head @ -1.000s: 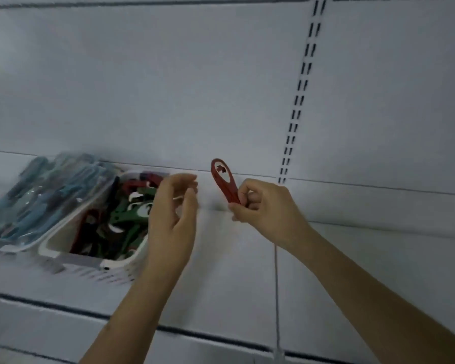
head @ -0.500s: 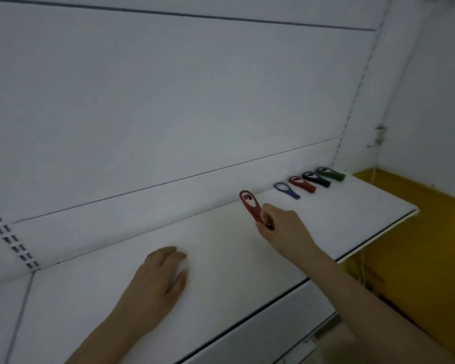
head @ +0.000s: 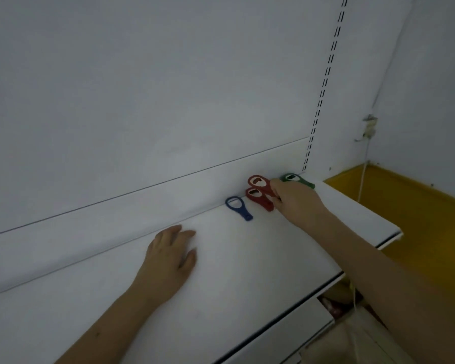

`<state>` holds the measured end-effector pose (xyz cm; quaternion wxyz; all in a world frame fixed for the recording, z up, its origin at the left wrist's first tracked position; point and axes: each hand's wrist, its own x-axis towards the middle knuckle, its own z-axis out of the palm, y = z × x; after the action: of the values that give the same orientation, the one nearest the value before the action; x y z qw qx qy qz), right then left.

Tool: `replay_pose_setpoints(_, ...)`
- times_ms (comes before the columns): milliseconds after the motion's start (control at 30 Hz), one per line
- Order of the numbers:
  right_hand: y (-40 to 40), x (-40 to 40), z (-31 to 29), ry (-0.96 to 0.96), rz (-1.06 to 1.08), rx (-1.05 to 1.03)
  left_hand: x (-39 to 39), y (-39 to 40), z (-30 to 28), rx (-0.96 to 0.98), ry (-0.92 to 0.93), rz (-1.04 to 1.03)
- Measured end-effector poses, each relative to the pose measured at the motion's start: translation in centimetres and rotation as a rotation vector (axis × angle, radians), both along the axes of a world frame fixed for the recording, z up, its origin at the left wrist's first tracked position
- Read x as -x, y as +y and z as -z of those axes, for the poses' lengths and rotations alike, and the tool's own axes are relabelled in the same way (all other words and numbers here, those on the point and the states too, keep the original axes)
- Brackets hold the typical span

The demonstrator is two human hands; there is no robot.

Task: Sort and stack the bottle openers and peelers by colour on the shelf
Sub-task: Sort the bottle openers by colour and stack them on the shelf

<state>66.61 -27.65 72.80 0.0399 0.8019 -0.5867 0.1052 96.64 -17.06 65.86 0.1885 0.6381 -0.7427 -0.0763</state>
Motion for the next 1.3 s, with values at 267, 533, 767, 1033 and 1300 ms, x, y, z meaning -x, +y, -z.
replay_pose_setpoints(267, -2.7, -1.0, 1.0, 0.091, 0.017, -0.060, -0.4, -0.4, 0.8, 0.048, 0.030, 0.004)
replay_pose_setpoints(533, -2.8, -1.3, 1.4, -0.009, -0.016, 0.059, -0.6, -0.6, 1.0, 0.065, 0.054, 0.004)
replay_pose_setpoints(767, -3.7, -2.0, 2.7, 0.000, -0.015, 0.102, -0.7, -0.5, 1.0, 0.058, 0.056, -0.002)
replay_pose_setpoints(1033, -4.6, -3.2, 2.8, -0.108, 0.045, 0.080, -0.6, -0.5, 1.0, 0.060, 0.048, -0.004)
replay_pose_setpoints(1300, -4.1, -2.8, 3.0, -0.253, 0.135, 0.086, -0.7, -0.5, 1.0, 0.061, 0.045, -0.002)
